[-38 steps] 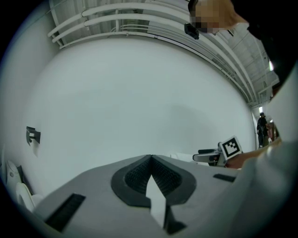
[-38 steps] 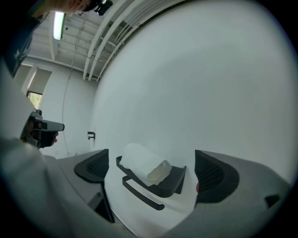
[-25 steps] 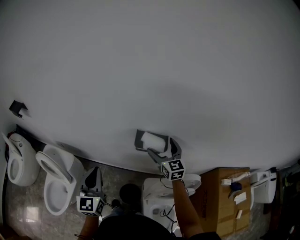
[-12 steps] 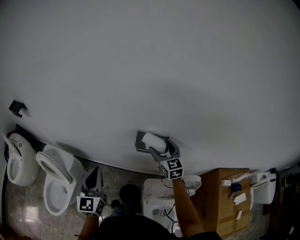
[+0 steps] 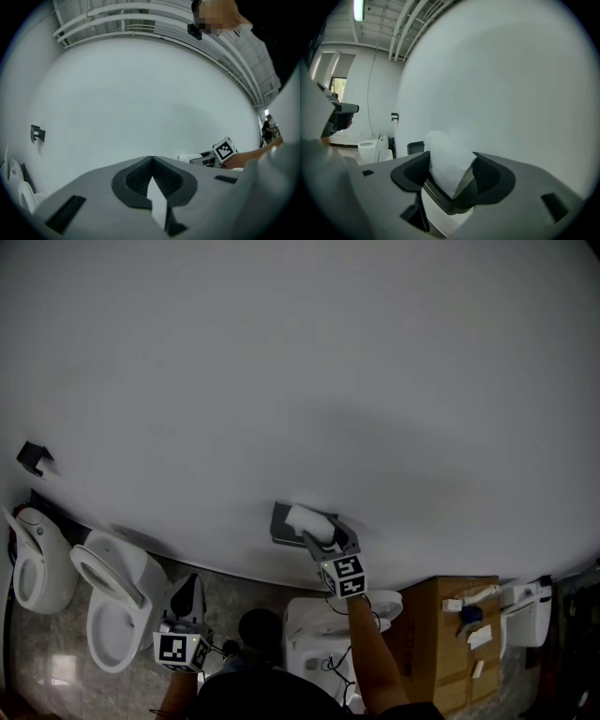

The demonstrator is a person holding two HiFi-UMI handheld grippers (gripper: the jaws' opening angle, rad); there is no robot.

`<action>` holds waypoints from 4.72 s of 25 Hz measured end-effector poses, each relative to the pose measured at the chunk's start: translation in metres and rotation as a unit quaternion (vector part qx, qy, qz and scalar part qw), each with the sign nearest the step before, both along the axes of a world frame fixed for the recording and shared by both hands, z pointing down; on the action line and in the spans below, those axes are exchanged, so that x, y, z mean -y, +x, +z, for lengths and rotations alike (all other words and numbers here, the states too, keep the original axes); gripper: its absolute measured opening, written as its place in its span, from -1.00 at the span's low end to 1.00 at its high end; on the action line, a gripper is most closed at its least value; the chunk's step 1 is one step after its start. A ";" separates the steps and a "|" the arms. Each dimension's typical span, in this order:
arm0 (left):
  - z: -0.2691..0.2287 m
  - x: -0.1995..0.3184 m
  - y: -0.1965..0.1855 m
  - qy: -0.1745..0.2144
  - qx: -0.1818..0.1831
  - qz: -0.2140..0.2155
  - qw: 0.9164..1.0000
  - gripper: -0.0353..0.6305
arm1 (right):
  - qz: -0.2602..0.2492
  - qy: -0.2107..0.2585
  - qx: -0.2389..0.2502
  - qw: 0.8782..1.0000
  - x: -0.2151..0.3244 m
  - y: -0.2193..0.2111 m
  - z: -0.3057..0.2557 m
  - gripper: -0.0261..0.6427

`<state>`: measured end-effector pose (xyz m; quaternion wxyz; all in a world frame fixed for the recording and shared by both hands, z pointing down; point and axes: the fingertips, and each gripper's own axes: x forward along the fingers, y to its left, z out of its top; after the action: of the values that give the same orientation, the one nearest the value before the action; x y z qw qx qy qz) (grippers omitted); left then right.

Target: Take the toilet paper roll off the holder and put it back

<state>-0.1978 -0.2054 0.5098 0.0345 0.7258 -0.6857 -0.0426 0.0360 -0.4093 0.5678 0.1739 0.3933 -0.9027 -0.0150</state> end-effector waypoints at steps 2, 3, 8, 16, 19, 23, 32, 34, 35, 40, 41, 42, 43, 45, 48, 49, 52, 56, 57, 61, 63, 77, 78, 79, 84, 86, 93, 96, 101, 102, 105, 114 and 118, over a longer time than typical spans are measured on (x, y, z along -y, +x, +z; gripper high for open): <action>0.003 0.001 0.000 0.002 -0.002 0.003 1.000 -0.88 | -0.001 0.001 -0.002 1.000 0.000 -0.001 0.000 -0.08; 0.003 0.001 -0.001 0.001 -0.002 0.004 1.000 -0.88 | -0.001 0.001 -0.002 1.000 0.000 0.000 0.000 -0.09; -0.006 0.001 0.000 0.006 0.004 0.000 1.000 -0.88 | 0.002 0.000 0.003 1.000 -0.005 0.002 -0.002 -0.10; -0.004 0.002 0.004 0.016 0.007 0.010 1.000 -0.88 | 0.004 0.012 0.003 1.000 -0.010 0.005 -0.013 -0.10; -0.004 0.003 0.006 0.013 0.012 0.014 1.000 -0.88 | 0.007 0.027 0.011 1.000 -0.011 0.007 -0.025 -0.10; -0.006 0.003 0.009 0.015 0.015 0.016 1.000 -0.88 | 0.009 0.045 0.020 0.999 -0.016 0.009 -0.044 -0.10; -0.009 0.003 0.011 0.025 0.005 0.024 0.999 -0.88 | 0.010 0.091 0.039 0.995 -0.027 0.010 -0.087 -0.10; -0.010 0.003 0.012 0.025 0.007 0.026 0.999 -0.88 | 0.009 0.103 0.043 0.994 -0.030 0.010 -0.099 -0.10; -0.010 0.003 0.013 0.025 0.007 0.027 0.999 -0.88 | 0.008 0.109 0.044 0.993 -0.032 0.010 -0.105 -0.10; -0.015 0.004 0.013 0.020 0.012 0.022 0.999 -0.88 | 0.004 0.139 0.052 0.989 -0.039 0.010 -0.133 -0.10; -0.016 0.003 0.013 0.020 0.013 0.022 0.999 -0.88 | 0.004 0.145 0.055 0.988 -0.041 0.010 -0.138 -0.10; -0.014 0.002 0.013 0.021 0.015 0.023 0.999 -0.88 | 0.003 0.150 0.058 0.987 -0.043 0.010 -0.143 -0.10; -0.011 0.002 0.013 0.022 0.017 0.024 0.999 -0.88 | 0.003 0.155 0.060 0.986 -0.045 0.010 -0.147 -0.10; -0.013 0.001 0.013 0.019 0.015 0.023 0.999 -0.88 | 0.002 0.164 0.065 0.984 -0.049 0.011 -0.156 -0.10; -0.017 0.001 0.014 0.016 0.012 0.022 1.000 -0.88 | -0.001 0.173 0.068 0.983 -0.052 0.009 -0.164 -0.10; -0.015 0.000 0.013 0.017 0.014 0.023 0.999 -0.88 | -0.002 0.176 0.067 0.982 -0.053 0.008 -0.165 -0.10; -0.016 0.000 0.013 0.019 0.014 0.023 0.999 -0.88 | -0.003 0.177 0.066 0.982 -0.053 0.007 -0.165 -0.10; -0.011 -0.002 0.013 0.020 0.011 0.025 0.999 -0.88 | 0.000 0.165 0.071 0.984 -0.051 0.008 -0.157 -0.10; -0.010 -0.004 0.013 0.020 0.010 0.027 0.999 -0.88 | 0.000 0.160 0.074 0.984 -0.050 0.009 -0.154 -0.10; -0.011 -0.003 0.013 0.023 0.018 0.026 0.999 -0.88 | 0.002 0.145 0.074 0.987 -0.044 0.009 -0.141 -0.10; -0.012 -0.004 0.012 0.010 0.017 0.020 1.000 -0.88 | 0.002 0.136 0.072 0.988 -0.042 0.008 -0.133 -0.10; -0.013 0.001 0.016 0.000 0.017 0.025 1.000 -0.88 | 0.013 0.048 0.058 0.997 -0.016 0.007 -0.057 -0.10; -0.014 0.001 0.016 -0.002 0.015 0.026 1.000 -0.88 | 0.013 0.043 0.056 0.997 -0.015 0.006 -0.053 -0.10; -0.016 0.002 0.016 -0.001 0.015 0.026 1.000 -0.88 | 0.013 0.038 0.052 0.998 -0.013 0.006 -0.049 -0.10; -0.014 0.003 0.016 0.015 0.010 0.026 0.999 -0.88 | 0.010 0.018 0.029 0.999 -0.007 0.004 -0.025 -0.10; -0.018 0.002 0.018 0.016 0.003 0.031 0.999 -0.88 | 0.012 0.012 0.023 1.000 -0.006 0.006 -0.018 -0.10; 0.005 0.003 0.005 0.018 0.021 0.025 0.999 -0.88 | 0.007 -0.007 -0.008 1.000 -0.002 0.001 0.000 -0.10; -0.003 0.004 0.008 0.002 0.010 0.022 1.000 -0.88 | 0.007 -0.012 -0.007 1.000 -0.001 -0.001 0.001 -0.10; -0.003 0.002 0.005 0.005 0.011 0.022 1.000 -0.88 | 0.010 -0.012 -0.004 1.000 -0.001 0.000 0.000 -0.10; -0.002 0.002 0.005 0.010 0.011 0.023 1.000 -0.88 | 0.009 -0.012 -0.005 1.000 -0.002 -0.001 0.000 -0.10; -0.004 0.001 0.004 0.020 0.005 0.028 0.999 -0.88 | 0.008 -0.012 -0.007 1.000 -0.003 -0.002 0.000 -0.09; -0.025 0.003 0.012 0.013 0.002 0.032 0.999 -0.88 | 0.012 0.003 -0.006 1.000 -0.009 0.000 -0.014 -0.07; -0.012 0.002 0.011 0.019 0.006 0.037 0.999 -0.88 | 0.009 0.009 -0.004 1.000 -0.013 0.001 -0.022 -0.03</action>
<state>-0.1872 -0.2077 0.4983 0.0179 0.7513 -0.6579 -0.0495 0.0368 -0.3961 0.5458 0.1738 0.4029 -0.8983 -0.0231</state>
